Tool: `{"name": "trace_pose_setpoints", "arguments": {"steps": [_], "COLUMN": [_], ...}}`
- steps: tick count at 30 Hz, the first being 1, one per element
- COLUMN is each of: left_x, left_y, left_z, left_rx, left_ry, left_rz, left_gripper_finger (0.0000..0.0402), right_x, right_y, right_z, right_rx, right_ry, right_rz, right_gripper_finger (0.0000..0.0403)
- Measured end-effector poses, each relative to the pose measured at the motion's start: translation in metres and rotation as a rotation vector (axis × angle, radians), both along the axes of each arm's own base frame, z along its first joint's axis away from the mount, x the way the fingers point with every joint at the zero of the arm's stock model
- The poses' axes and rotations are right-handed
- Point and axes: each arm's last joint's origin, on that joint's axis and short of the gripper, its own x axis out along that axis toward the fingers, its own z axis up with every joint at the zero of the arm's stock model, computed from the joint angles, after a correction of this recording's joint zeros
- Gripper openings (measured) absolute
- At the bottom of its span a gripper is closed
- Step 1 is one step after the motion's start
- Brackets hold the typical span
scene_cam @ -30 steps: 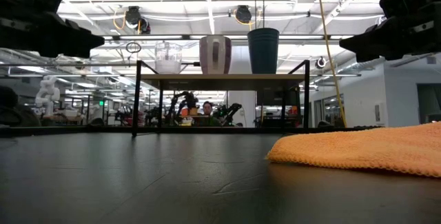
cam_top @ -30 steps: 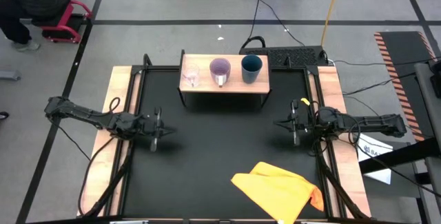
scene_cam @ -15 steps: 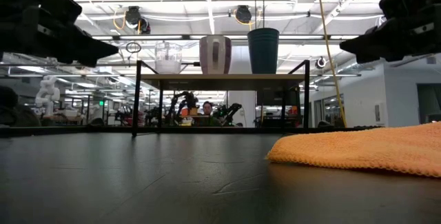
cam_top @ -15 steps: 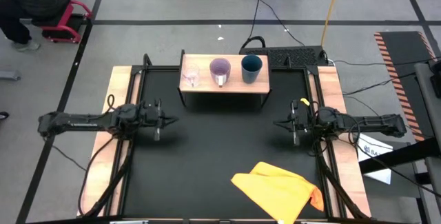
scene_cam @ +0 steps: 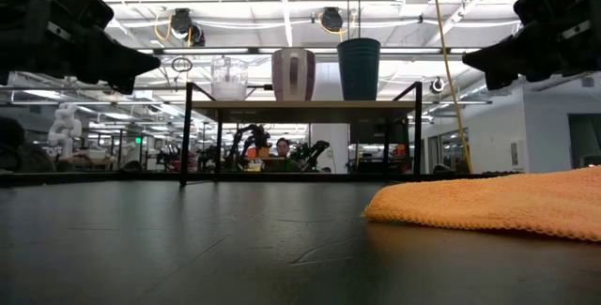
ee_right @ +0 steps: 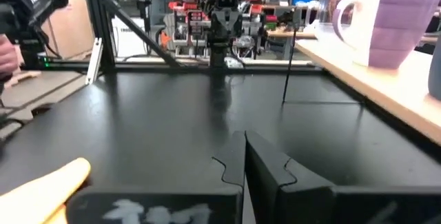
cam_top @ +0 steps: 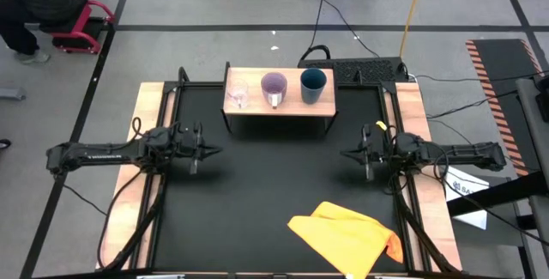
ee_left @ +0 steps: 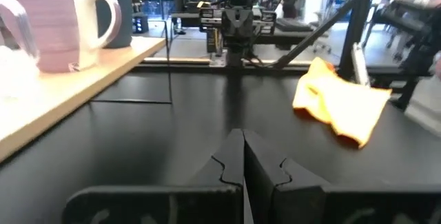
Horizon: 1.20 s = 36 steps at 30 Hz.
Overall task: Stack small to large cups/mugs on shelf
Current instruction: Return to Home Position
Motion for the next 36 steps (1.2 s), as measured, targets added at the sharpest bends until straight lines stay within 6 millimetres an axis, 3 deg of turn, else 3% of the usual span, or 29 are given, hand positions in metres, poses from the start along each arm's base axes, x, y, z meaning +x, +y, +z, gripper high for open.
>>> {"name": "trace_pose_setpoints", "arguments": {"steps": [4, 11, 28, 36], "left_x": [0.0, 0.0, 0.001, 0.002], "left_y": [-0.001, -0.003, -0.003, -0.005], "left_z": [0.0, -0.002, -0.002, 0.003], "left_rx": [-0.015, 0.011, -0.006, 0.089], "left_ry": [-0.003, 0.015, 0.021, -0.029], "left_rz": [-0.038, -0.085, -0.056, -0.041], "left_gripper_finger": [0.0003, 0.0003, 0.0001, 0.0001], "right_x": [0.0, -0.001, 0.0, 0.001], "right_y": [0.001, 0.008, 0.008, 0.013], "right_z": [0.003, 0.005, 0.001, 0.005], "right_rx": [-0.012, -0.017, 0.064, -0.059], "right_ry": [-0.028, -0.058, 0.002, -0.059], "right_rz": [0.025, 0.267, 0.282, 0.288], "right_gripper_finger": [0.0, 0.0, 0.0, 0.0]}}
